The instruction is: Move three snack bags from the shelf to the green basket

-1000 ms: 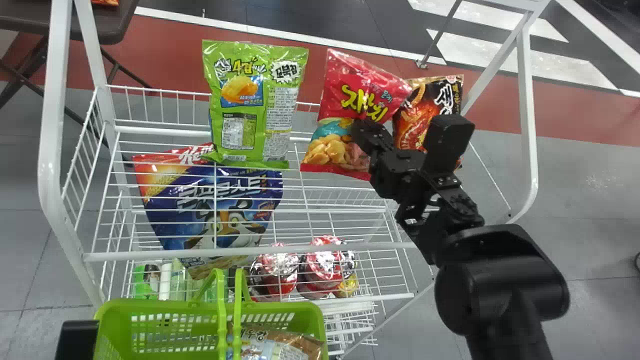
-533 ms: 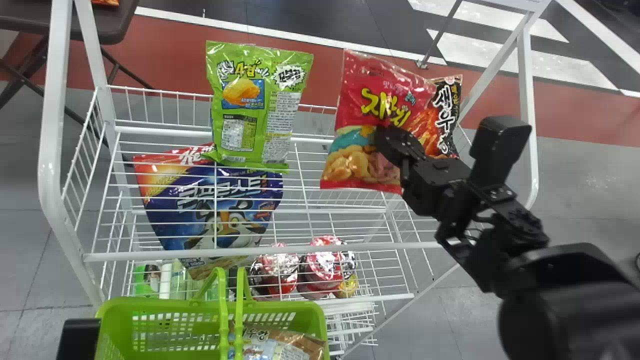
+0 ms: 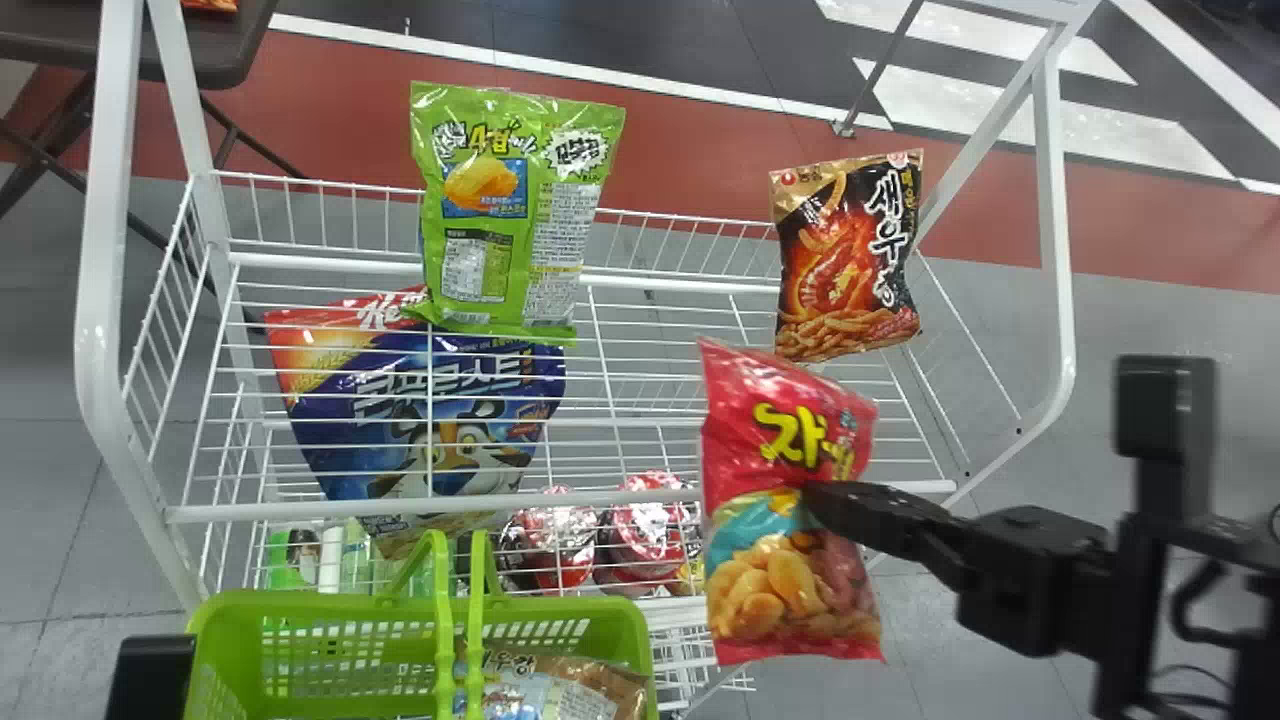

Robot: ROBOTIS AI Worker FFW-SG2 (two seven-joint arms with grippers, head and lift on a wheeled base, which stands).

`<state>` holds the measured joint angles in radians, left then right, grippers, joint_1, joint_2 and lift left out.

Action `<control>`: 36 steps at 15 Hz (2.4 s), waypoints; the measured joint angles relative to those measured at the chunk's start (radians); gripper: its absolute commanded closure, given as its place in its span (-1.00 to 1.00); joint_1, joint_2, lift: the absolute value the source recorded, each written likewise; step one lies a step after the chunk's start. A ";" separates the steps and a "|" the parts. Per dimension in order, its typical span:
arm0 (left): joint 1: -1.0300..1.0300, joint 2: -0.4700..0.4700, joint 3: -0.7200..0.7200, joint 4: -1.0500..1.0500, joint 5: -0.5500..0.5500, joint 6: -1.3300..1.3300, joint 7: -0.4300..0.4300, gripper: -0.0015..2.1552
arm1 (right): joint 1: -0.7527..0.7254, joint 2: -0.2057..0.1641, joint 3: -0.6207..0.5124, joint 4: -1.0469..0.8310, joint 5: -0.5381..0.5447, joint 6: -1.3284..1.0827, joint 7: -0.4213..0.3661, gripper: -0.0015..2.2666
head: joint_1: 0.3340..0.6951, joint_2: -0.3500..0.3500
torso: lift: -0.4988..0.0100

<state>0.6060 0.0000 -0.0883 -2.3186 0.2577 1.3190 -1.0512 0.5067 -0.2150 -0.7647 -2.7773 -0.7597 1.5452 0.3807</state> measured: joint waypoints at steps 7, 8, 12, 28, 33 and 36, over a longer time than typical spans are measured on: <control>0.001 0.000 -0.001 -0.001 0.006 -0.003 -0.012 0.63 | 0.033 0.051 -0.108 -0.001 -0.221 0.019 0.056 0.98 | 1.00 -1.00 | 0.79; 0.002 0.000 -0.002 -0.003 0.006 -0.003 -0.012 0.63 | 0.045 0.052 -0.075 0.017 -0.215 0.019 0.049 0.98 | 1.00 -1.00 | 0.79; 0.004 0.000 -0.007 -0.012 0.006 -0.004 -0.012 0.63 | 0.086 0.051 0.062 0.070 -0.165 0.019 0.043 0.98 | 1.00 -1.00 | 0.79; 0.015 0.000 -0.050 -0.038 -0.015 0.005 0.001 0.63 | 0.143 -0.027 0.621 0.565 0.162 -0.151 0.124 0.98 | 1.00 -1.00 | 0.79; 0.015 0.000 -0.056 -0.039 -0.021 0.009 0.004 0.63 | 0.136 -0.027 0.620 0.626 0.122 -0.424 0.166 0.98 | 1.00 -1.00 | 0.79; 0.014 0.000 -0.064 -0.039 -0.030 0.011 0.005 0.63 | 0.126 -0.026 0.618 0.689 0.054 -0.557 0.207 0.98 | 1.00 -1.00 | 0.79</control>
<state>0.6197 -0.0001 -0.1527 -2.3580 0.2280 1.3305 -1.0461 0.6328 -0.2411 -0.1465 -2.0887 -0.7052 0.9877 0.5872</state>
